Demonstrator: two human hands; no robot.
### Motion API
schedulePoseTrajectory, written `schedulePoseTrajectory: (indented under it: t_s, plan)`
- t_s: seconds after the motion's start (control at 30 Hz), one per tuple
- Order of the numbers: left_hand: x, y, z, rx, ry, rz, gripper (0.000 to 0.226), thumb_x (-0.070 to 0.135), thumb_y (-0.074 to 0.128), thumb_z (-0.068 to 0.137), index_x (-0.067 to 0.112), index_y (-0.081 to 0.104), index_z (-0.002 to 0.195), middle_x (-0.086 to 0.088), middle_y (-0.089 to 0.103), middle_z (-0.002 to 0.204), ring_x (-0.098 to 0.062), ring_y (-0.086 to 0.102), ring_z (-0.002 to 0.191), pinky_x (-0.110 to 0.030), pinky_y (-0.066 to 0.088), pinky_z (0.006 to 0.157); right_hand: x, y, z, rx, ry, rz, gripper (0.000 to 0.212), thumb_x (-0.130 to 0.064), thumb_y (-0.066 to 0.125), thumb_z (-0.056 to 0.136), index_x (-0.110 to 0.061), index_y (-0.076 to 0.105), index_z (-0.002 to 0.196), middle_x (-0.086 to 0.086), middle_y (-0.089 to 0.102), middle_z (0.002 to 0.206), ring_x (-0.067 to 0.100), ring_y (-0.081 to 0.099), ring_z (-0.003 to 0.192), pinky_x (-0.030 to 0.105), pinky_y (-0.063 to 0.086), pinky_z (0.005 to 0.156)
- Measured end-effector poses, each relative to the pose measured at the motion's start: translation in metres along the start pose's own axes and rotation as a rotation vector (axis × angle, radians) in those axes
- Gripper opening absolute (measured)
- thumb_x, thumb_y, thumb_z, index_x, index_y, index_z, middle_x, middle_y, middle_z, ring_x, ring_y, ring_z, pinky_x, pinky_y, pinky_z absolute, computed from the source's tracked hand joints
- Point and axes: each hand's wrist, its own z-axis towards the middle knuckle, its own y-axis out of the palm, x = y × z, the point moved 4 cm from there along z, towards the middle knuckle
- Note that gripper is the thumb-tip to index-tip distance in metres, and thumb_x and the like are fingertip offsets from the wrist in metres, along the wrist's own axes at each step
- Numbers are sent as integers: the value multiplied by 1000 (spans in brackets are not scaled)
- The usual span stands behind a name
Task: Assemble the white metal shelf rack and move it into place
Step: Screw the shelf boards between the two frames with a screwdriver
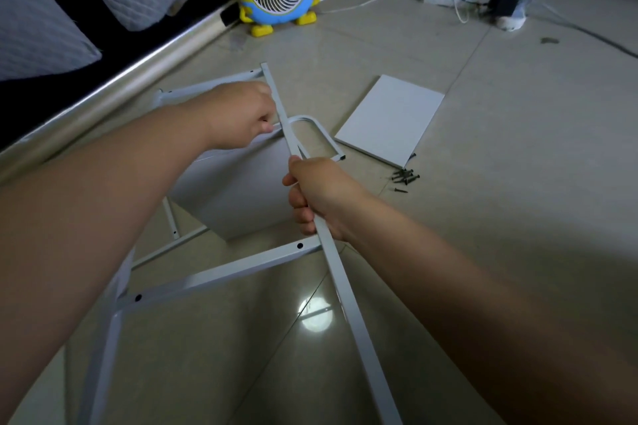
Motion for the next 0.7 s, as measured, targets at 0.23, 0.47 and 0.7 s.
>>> schedulePoseTrajectory:
  t_s: [0.23, 0.47, 0.7]
  plan:
    - [-5, -3, 9, -44, 73, -33, 14, 10, 58, 87, -2, 63, 84, -3, 44, 87, -31, 52, 89, -33, 37, 76, 2, -3, 3, -61, -27, 66, 31, -29, 29, 100, -12, 40, 76, 3, 33, 53, 9, 29, 28, 9, 26, 34]
    - [-10, 23, -10, 262, -232, -394, 15, 18, 49, 94, 4, 52, 91, -18, 57, 89, -30, 52, 85, -32, 34, 68, 16, -39, 18, -50, -41, 106, 46, -43, 27, 99, -8, 52, 83, 6, 54, 49, 17, 55, 40, 23, 49, 46]
    - [8, 39, -12, 358, -306, -163, 34, 29, 34, 99, -1, 51, 105, -24, 61, 97, -39, 56, 88, -37, 36, 67, 139, -199, 66, 581, 199, -1029, 34, -28, 51, 91, 1, 58, 106, 20, 60, 107, 33, 55, 99, 31, 41, 76]
